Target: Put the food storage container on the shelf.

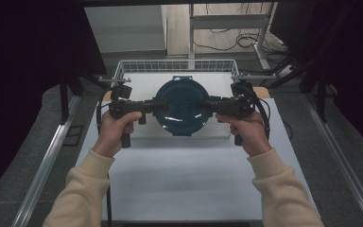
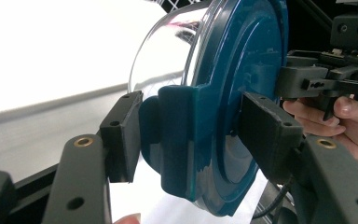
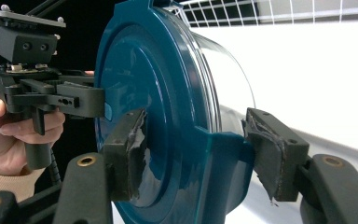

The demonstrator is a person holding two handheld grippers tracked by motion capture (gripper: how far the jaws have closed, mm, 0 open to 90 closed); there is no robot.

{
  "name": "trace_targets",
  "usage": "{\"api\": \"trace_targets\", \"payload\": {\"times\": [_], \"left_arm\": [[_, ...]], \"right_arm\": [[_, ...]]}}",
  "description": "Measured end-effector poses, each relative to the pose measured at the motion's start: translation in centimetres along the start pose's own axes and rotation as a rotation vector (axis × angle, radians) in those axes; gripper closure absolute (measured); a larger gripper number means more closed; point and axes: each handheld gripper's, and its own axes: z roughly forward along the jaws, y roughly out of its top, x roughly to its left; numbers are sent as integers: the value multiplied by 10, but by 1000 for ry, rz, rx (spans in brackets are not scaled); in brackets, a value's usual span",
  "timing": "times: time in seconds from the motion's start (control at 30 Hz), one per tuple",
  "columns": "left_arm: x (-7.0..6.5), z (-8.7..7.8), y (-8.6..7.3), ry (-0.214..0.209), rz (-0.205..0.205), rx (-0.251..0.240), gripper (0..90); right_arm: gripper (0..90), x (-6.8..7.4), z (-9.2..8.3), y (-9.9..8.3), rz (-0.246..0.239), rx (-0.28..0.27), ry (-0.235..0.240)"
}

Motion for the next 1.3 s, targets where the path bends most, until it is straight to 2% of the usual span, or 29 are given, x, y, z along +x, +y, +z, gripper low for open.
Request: {"api": "trace_targets", "payload": {"times": [0.33, 0.43, 0.8, 1.07, 1.1, 1.23, 1.3], "left_arm": [[13, -1, 38, -9, -14, -24, 411], [20, 2, 47, -19, -22, -19, 409], [49, 23, 68, -15, -71, 25, 400], [67, 39, 75, 4, -131, 60, 394], [69, 40, 75, -2, -145, 52, 395], [74, 46, 78, 0, -186, 40, 393], [77, 49, 79, -4, -224, 28, 391]], "right_arm": [[404, -3, 12, 43, -14, 13, -16], [404, -5, 16, 55, -23, 17, -24], [404, -31, 38, 77, -1, 54, -34], [404, -55, 54, 81, 66, 67, -32], [402, -58, 56, 81, 78, 76, -33], [403, -66, 60, 81, 119, 48, -30], [401, -72, 62, 81, 155, 37, -26]]}}
